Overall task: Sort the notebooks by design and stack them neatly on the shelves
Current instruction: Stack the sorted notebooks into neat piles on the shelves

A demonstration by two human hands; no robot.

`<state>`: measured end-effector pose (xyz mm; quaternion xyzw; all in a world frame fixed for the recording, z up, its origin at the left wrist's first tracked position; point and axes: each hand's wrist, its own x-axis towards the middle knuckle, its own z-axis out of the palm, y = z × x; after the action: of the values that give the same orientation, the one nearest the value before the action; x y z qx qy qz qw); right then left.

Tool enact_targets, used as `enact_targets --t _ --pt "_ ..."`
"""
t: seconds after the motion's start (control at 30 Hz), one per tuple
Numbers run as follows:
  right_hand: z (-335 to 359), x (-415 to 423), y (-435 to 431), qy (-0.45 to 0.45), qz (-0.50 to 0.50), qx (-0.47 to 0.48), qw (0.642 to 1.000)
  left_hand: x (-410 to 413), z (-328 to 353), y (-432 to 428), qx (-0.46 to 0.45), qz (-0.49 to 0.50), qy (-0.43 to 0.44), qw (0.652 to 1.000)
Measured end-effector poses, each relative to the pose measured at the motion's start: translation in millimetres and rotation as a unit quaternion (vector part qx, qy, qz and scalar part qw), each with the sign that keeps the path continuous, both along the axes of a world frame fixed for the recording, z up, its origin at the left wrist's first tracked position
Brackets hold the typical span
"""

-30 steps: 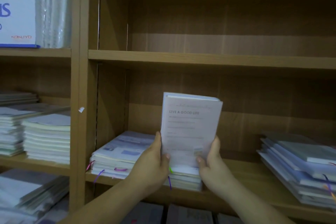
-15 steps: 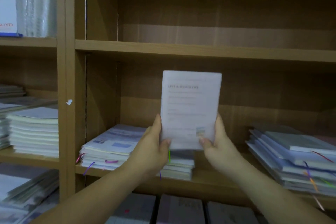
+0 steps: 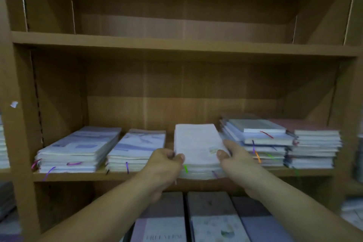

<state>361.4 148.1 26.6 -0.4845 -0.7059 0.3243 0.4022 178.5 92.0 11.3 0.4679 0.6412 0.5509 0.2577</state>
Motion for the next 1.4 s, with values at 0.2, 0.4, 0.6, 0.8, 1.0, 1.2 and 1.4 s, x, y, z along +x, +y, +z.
enact_targets --t 0.2,0.4,0.6,0.8,1.0,1.2,1.4 --pt "-17.5 -8.2 19.1 -0.002 -0.034 0.01 0.999 -3.0 -4.3 2.9 0.022 0.064 0.013 0.998" --pt "-25.8 6.5 -2.3 -0.083 -0.002 0.133 0.988 -25.6 -21.4 -21.8 0.048 0.048 0.144 0.987" --pt "-31.8 0.1 -20.5 -0.28 0.01 0.179 0.943 -27.4 -57.1 -45.8 0.102 -0.002 0.098 0.99" --pt "-40.8 -17.0 -4.4 -0.23 -0.008 0.161 0.96 -25.7 -72.6 -46.9 0.054 -0.052 0.077 0.994" --pt "-43.4 -29.7 25.8 -0.2 -0.005 0.168 0.965 -22.5 -56.7 -35.9 0.042 -0.079 0.041 0.995" --pt "-46.5 -33.5 47.2 -0.15 0.005 0.16 0.976 -19.5 -53.4 -31.6 0.064 -0.102 -0.052 0.991" --pt "-61.3 -20.4 46.5 -0.078 -0.011 0.169 0.983 -23.2 -50.0 -25.2 0.067 -0.121 -0.074 0.988"
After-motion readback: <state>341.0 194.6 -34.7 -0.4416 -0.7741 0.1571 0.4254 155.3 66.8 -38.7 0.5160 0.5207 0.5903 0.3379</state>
